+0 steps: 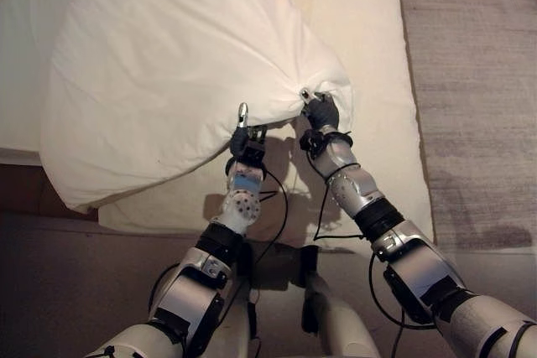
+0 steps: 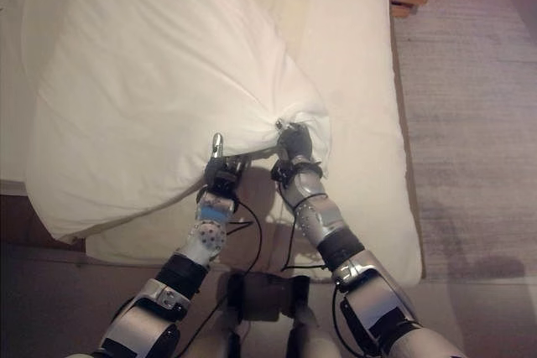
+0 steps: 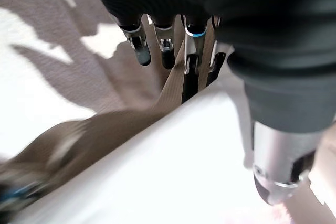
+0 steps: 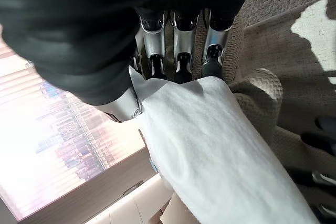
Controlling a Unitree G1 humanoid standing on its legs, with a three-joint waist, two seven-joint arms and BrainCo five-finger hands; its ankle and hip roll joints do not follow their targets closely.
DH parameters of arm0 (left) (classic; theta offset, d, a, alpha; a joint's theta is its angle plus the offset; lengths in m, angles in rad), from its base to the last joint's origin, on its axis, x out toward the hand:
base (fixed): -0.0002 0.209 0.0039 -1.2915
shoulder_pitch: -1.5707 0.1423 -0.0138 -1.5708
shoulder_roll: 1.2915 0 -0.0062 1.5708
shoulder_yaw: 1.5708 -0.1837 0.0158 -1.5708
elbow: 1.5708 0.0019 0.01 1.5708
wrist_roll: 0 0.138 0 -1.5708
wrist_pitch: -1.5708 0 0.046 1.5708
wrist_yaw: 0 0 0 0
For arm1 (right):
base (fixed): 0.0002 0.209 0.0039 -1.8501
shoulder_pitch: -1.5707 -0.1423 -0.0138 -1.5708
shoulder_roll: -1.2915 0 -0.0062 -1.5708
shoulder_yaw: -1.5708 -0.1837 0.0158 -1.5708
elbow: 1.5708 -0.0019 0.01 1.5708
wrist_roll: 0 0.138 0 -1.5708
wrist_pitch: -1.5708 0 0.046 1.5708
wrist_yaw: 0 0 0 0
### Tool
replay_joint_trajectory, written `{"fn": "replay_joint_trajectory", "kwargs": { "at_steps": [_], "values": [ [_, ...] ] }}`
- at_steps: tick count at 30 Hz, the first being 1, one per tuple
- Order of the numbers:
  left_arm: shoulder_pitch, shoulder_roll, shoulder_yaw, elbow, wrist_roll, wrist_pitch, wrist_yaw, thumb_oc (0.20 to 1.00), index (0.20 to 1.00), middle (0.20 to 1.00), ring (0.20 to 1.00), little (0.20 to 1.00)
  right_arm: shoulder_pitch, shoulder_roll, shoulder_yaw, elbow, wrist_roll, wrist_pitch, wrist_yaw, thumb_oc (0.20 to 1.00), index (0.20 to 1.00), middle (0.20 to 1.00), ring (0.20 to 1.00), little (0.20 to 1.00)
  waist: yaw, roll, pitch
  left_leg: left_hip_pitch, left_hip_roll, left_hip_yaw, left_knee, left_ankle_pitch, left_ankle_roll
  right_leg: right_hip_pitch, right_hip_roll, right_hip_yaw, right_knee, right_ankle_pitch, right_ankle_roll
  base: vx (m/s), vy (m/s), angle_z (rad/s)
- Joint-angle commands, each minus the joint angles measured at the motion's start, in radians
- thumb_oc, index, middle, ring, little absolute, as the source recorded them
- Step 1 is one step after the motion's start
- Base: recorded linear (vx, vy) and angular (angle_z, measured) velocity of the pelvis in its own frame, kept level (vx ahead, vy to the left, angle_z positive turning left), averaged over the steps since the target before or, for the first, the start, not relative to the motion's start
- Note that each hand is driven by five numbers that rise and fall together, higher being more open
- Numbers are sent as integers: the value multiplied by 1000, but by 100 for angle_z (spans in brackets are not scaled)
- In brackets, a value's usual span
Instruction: Make the bed
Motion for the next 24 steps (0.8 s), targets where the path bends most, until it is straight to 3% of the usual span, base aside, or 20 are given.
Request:
{"fn": "replay_joint_trajectory", "kwargs": {
  "at_steps": [1,15,24],
  "values": [
    [-70,86,158,79,85,-167,29,1000,1000,1000,1000,1000,111,-83,-103,-63,-2,-154,-35,200,200,200,200,200,-32,-5,-132,30,-36,4,0,-96,2,10,-4,28,5,-7,71,21,-8,-5],
    [7,171,395,110,217,-241,187,1000,1000,1000,1000,1000,288,-26,-186,-96,42,-238,-68,200,200,200,200,200,-19,-5,-166,71,-24,2,0,-117,-8,54,-5,5,5,-30,71,9,-4,1],
    [70,220,418,128,249,-205,153,1000,1000,1000,1000,1000,328,-25,-200,-84,60,-240,-47,200,200,200,200,200,-12,1,-172,72,-25,-6,0,-118,-8,61,-5,-4,5,-36,69,2,6,2]
  ]
}}
